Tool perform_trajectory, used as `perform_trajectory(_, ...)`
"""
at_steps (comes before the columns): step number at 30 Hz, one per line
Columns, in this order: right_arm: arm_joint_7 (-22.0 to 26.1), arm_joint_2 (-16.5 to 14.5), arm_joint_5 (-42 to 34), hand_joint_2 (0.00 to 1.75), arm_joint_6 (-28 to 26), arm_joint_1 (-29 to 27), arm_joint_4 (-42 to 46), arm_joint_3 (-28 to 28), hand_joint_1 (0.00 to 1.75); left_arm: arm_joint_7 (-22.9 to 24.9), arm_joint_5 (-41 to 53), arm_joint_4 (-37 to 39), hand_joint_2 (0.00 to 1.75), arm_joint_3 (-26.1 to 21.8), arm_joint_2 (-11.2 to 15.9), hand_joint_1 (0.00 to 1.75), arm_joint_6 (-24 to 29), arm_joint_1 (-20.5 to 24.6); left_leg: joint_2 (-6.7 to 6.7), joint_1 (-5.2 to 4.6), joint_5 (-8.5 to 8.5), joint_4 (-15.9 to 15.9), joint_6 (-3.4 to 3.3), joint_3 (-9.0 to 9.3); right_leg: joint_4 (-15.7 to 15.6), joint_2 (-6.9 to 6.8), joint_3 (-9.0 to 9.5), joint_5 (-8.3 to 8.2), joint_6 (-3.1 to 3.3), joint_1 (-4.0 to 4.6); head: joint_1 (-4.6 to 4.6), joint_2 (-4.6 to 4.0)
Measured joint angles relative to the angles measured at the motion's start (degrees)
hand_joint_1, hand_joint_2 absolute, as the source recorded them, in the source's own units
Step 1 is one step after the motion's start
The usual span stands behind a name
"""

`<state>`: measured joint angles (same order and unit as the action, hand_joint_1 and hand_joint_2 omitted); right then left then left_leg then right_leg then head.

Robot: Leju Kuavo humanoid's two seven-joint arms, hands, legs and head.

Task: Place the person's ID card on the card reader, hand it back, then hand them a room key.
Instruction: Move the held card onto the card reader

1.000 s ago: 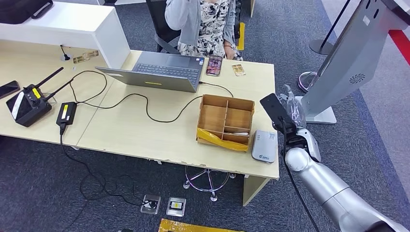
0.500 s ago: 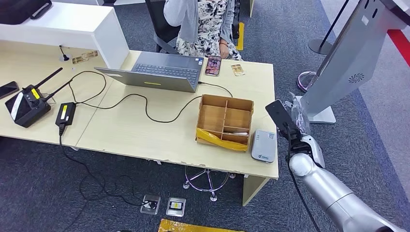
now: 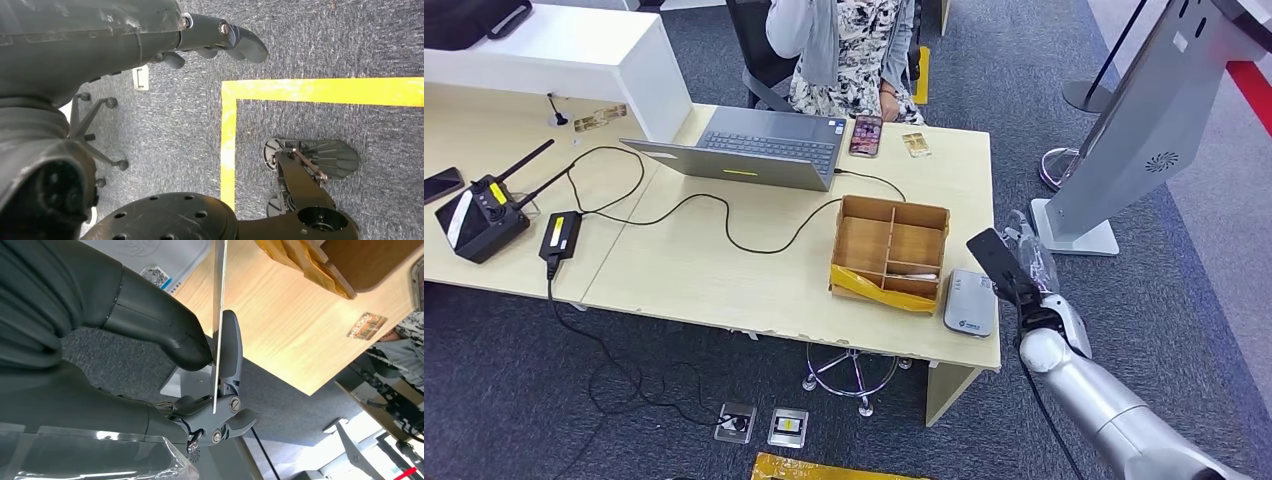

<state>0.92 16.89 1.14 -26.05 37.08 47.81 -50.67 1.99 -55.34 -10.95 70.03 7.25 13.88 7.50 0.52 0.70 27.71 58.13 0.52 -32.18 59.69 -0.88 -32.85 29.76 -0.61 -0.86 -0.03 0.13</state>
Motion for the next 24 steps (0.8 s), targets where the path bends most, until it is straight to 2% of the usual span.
perform_trajectory(9,2.08,-0.75,-3.72,1.75,0.0,-1.56,-3.95,-1.25,1.75,-0.04,-0.02,0.0,0.0,0.0,-0.18,0.0,0.41,-0.07,0.0,0.0,0.0,0.0,0.0,0.0,0.0,0.01,0.0,0.0,0.0,0.0,0.01,0.0)
perform_trajectory(24,2.43,-0.86,-4.48,1.75,-0.02,-2.06,-6.17,-1.89,1.75,-0.04,-0.09,0.0,0.0,0.0,-0.25,0.0,0.48,-0.13,-0.01,0.0,0.0,0.0,0.0,0.0,0.0,0.01,0.0,0.0,0.0,0.0,-0.01,0.0)
